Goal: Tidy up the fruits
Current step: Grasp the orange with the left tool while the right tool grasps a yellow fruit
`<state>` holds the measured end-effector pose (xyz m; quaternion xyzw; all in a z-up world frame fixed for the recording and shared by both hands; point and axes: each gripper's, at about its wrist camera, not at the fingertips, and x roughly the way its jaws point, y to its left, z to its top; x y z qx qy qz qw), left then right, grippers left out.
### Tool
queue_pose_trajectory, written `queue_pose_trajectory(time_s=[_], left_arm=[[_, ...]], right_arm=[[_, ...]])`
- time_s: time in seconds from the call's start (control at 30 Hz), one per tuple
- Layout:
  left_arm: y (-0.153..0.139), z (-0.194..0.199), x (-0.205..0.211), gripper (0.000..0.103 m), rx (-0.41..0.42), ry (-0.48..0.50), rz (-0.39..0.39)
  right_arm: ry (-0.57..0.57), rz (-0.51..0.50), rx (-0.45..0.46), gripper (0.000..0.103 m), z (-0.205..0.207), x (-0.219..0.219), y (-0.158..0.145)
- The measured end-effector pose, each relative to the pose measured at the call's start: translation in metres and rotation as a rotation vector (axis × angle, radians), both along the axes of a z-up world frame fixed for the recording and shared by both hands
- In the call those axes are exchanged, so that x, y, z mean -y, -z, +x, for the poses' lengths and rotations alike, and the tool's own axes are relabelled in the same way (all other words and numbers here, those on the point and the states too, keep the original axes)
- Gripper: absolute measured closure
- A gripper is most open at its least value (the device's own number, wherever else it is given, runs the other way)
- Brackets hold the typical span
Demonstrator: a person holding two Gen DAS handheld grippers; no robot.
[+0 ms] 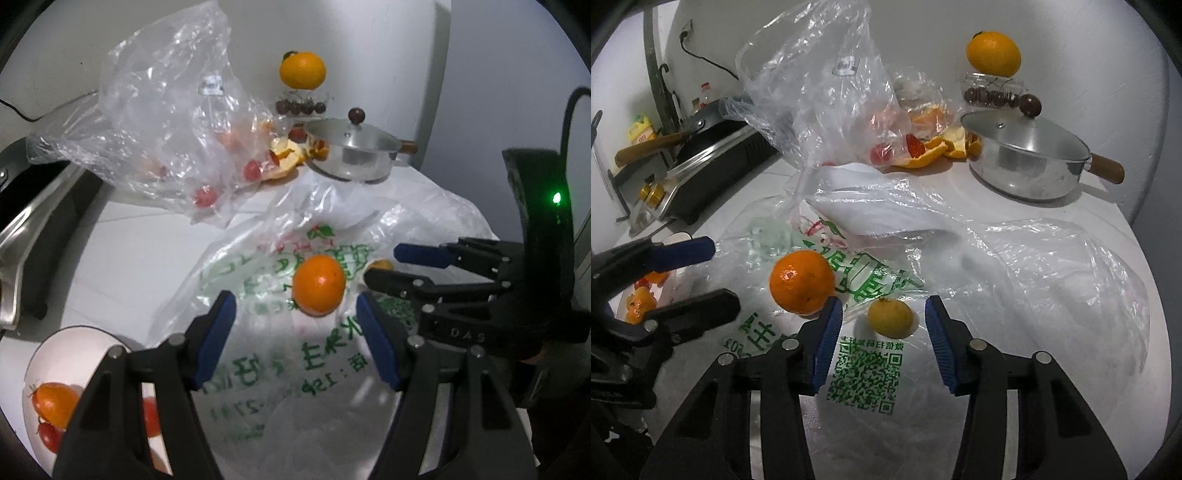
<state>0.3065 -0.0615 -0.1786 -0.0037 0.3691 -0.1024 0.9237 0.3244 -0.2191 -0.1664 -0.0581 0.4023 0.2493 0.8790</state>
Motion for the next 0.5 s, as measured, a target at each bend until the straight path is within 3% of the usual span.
queue_pose_trajectory(time_s=[0.23, 0.33, 0.5], left_arm=[[0.008, 0.012, 0.003, 0.034, -0.017, 0.019, 0.002], [0.01, 0.016, 0.007, 0.034, -0.019, 0.026, 0.017], [0.018, 0.028, 0.014, 0.035, -0.045, 0.051, 0.023]], right_arm=[[-0.007, -0.034, -0.046, 0.063, 0.011, -0.006, 0.008], [-0.013, -0.04, -0.06, 0.073, 0.013, -0.007, 0.01], [-0.01, -0.021, -0.04, 0.073, 0.009, -0.001, 0.006]])
